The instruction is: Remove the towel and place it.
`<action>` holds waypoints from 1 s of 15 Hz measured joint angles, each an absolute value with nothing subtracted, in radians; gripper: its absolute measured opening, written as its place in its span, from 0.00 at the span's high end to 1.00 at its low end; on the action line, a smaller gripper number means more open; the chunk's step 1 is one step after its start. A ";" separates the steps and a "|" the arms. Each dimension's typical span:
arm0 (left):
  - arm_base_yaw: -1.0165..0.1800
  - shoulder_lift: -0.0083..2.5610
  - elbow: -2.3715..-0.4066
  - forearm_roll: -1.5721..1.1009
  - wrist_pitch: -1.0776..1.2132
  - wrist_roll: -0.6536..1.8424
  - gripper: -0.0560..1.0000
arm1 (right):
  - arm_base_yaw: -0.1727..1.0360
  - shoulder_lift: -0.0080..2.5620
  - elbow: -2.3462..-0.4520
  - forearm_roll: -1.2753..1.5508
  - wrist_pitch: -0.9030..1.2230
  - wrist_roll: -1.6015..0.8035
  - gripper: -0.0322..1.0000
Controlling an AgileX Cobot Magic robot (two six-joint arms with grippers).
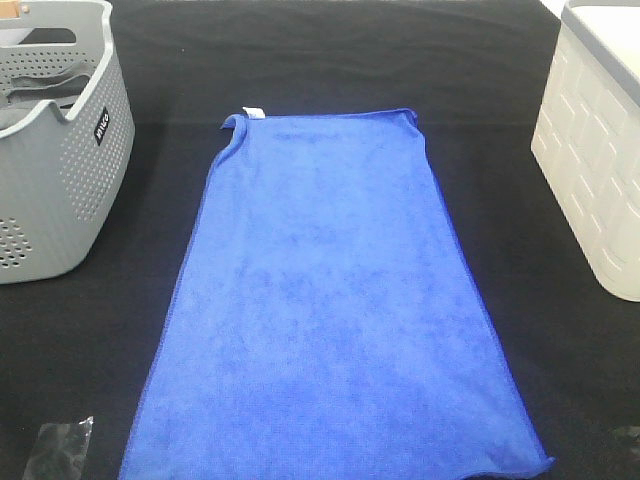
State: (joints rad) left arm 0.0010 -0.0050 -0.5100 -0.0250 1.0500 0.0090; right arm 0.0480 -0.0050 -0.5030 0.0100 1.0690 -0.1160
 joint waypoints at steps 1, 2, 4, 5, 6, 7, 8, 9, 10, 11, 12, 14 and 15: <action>0.001 -0.005 -0.510 -0.025 1.049 0.009 0.11 | 0.048 -0.005 -0.503 0.010 1.069 -0.116 0.27; 0.001 -0.005 -0.510 -0.025 1.048 0.009 0.11 | 0.048 -0.005 -0.503 0.010 1.069 -0.116 0.27; 0.001 -0.005 -0.510 -0.025 1.047 0.009 0.11 | 0.048 -0.005 -0.503 0.010 1.069 -0.116 0.27; 0.002 -0.005 -0.510 -0.026 1.047 0.009 0.11 | 0.048 -0.005 -0.503 0.010 1.069 -0.116 0.27; 0.002 -0.005 -0.510 -0.026 1.047 0.009 0.11 | 0.048 -0.005 -0.503 0.010 1.069 -0.116 0.27; 0.002 -0.005 -0.510 -0.026 1.047 0.009 0.11 | 0.048 -0.005 -0.503 0.010 1.069 -0.116 0.27; 0.006 -0.005 -0.510 -0.026 1.047 0.009 0.11 | 0.048 -0.005 -0.503 0.010 1.069 -0.116 0.27; 0.032 -0.005 -0.510 -0.028 1.047 0.009 0.11 | 0.048 -0.005 -0.503 0.010 1.069 -0.116 0.27; 0.052 -0.005 -0.510 -0.029 1.047 0.009 0.11 | 0.048 -0.005 -0.503 0.010 1.069 -0.116 0.27; 0.057 -0.005 -0.510 -0.031 1.047 0.009 0.11 | 0.048 -0.005 -0.503 0.010 1.069 -0.116 0.27; 0.059 -0.005 -0.510 -0.034 1.047 0.009 0.11 | 0.048 -0.005 -0.503 0.010 1.069 -0.116 0.27; 0.060 -0.005 -0.510 -0.034 1.047 0.009 0.11 | 0.048 -0.005 -0.503 0.010 1.069 -0.116 0.27; 0.060 -0.005 -0.510 -0.034 1.047 0.009 0.11 | 0.048 -0.005 -0.503 0.010 1.069 -0.116 0.27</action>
State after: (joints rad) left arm 0.0600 -0.0050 -0.5100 -0.0340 1.0470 0.0090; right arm 0.0480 -0.0050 -0.5030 0.0100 1.0690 -0.1160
